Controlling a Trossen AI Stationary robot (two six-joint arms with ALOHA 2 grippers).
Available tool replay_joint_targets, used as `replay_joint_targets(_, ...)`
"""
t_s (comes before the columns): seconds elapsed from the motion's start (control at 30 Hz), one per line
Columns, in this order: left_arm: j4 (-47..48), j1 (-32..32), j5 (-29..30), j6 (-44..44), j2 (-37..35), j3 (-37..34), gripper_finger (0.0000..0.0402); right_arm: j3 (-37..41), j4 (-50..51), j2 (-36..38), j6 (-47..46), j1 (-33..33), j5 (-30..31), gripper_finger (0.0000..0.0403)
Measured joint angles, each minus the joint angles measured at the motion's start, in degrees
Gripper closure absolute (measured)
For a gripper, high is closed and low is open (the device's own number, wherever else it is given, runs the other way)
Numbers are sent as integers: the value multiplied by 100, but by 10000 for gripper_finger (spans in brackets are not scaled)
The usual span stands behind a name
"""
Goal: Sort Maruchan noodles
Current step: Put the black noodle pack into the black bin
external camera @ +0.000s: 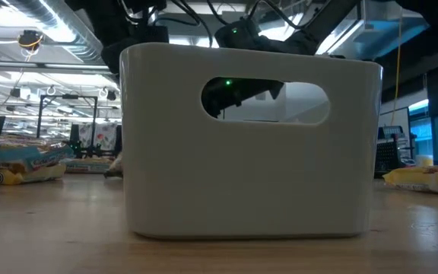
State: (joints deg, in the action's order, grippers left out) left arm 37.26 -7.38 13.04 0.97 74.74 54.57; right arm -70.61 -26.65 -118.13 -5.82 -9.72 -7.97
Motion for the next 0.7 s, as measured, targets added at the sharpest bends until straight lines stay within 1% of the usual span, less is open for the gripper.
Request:
replay_joint_targets(0.1,64,-2,-52,20,0,0,401,0,18,0,4,0,-78,223)
replay_joint_targets(0.2,76,-1,-56,20,0,-2,401,0,21,-2,17,0,-53,245)
replay_joint_targets(0.33,76,-4,9,49,1,-4,400,0,86,-12,174,-7,-63,258)
replay_joint_targets(0.4,35,-7,213,104,25,-4,393,4,326,78,321,-7,-63,259)
replay_joint_targets(0.43,-35,-7,302,134,67,-4,388,4,423,161,449,-7,-65,259)
replay_joint_targets(0.53,-92,-47,318,144,102,-13,365,3,1097,606,966,-7,-62,259)
replay_joint_targets(0.6,-219,-127,230,177,135,-11,341,24,1640,943,1289,-7,-50,259)
replay_joint_targets(0.7,-199,-313,212,286,138,-11,299,304,2190,1457,1641,-7,165,259)
